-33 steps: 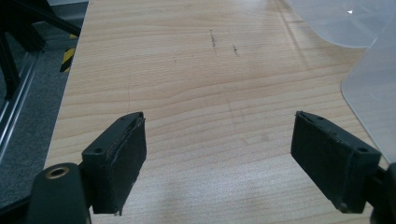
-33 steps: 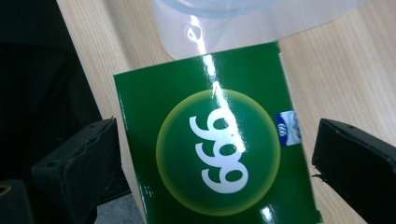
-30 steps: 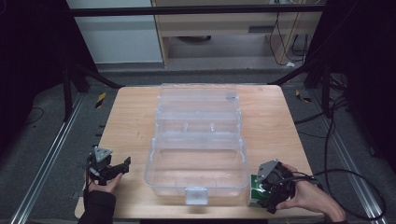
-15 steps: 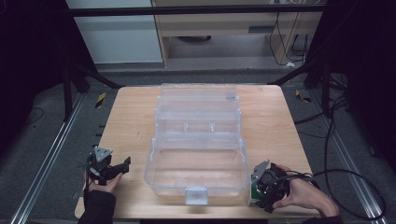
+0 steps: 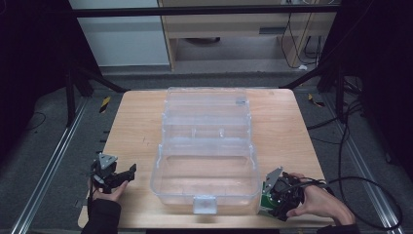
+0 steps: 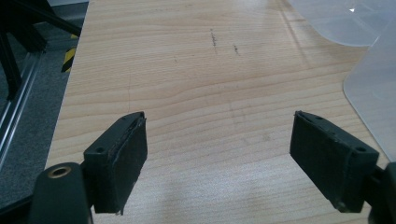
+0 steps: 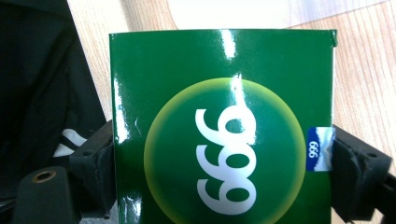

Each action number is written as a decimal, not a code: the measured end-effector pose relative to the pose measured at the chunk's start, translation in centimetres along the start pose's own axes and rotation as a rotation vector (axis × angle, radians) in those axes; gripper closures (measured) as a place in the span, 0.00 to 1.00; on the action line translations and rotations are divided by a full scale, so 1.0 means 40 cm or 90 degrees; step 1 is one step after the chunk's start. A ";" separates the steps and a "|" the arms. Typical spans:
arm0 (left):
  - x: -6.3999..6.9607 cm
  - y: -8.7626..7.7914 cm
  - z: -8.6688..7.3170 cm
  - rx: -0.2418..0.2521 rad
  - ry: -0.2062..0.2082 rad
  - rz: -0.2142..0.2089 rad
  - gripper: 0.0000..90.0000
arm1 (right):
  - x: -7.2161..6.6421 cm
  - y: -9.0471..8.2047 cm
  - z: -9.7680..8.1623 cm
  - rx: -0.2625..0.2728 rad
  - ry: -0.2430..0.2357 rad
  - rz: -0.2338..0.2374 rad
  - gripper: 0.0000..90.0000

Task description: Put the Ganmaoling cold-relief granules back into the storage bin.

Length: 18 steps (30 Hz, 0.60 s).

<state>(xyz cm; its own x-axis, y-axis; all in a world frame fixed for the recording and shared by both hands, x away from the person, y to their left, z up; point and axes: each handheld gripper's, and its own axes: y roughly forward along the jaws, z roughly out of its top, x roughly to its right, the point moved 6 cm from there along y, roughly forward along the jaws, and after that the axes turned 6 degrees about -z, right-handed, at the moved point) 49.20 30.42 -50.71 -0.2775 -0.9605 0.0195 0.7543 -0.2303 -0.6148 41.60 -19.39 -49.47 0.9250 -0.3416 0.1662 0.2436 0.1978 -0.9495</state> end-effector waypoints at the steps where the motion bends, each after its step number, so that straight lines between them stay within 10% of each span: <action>1: 0.000 0.000 0.000 0.000 0.000 0.000 0.20 | 0.000 -0.001 0.000 -0.001 -0.001 0.000 0.17; 18: 0.000 0.001 -0.001 -0.003 0.000 0.000 0.21 | 0.002 -0.063 -0.018 0.037 0.027 -0.009 0.18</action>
<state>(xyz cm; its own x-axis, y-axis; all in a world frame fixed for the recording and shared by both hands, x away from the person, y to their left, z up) 49.22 30.42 -50.76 -0.2776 -0.9605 0.0186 0.7517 -0.2292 -0.6184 40.85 -20.59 -47.25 0.9085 -0.3833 0.1666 0.2738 0.2446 -0.9302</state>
